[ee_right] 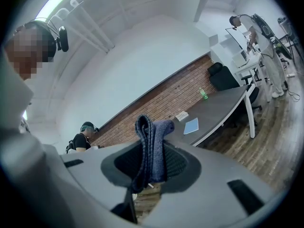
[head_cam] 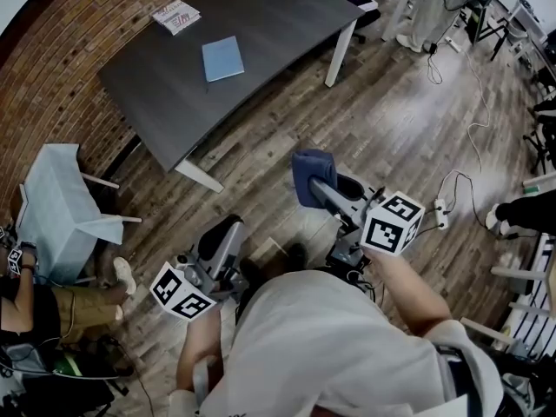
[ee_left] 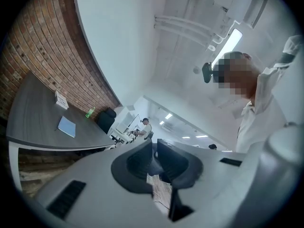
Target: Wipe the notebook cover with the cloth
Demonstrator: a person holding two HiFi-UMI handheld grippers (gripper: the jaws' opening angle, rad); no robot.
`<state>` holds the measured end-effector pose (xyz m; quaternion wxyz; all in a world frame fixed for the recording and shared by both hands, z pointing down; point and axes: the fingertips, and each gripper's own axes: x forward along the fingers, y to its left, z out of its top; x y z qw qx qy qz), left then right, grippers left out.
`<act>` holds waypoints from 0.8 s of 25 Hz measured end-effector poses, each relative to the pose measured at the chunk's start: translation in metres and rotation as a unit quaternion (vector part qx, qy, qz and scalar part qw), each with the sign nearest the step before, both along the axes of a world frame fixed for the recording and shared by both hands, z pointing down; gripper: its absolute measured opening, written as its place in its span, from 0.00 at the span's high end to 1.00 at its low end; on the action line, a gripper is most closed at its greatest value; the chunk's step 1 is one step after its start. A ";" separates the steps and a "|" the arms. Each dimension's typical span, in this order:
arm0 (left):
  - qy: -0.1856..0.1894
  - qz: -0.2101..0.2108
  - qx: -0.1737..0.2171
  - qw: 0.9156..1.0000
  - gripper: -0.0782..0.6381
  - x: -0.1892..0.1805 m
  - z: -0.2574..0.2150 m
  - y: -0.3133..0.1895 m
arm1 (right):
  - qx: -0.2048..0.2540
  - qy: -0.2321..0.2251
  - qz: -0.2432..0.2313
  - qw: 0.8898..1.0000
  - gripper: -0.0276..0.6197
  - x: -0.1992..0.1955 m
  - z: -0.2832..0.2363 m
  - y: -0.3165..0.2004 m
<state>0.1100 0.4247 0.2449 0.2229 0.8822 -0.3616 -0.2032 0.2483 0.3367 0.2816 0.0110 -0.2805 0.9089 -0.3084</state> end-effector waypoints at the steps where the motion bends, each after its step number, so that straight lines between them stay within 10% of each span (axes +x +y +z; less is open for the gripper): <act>1: -0.001 -0.001 0.000 1.000 0.83 0.003 0.000 -0.001 | -0.002 -0.002 -0.006 1.000 0.79 0.002 0.000 -0.001; 20: -0.015 -0.027 -0.036 0.999 0.83 0.014 0.020 -0.029 | -0.012 0.027 -0.017 0.999 0.79 0.016 0.028 -0.041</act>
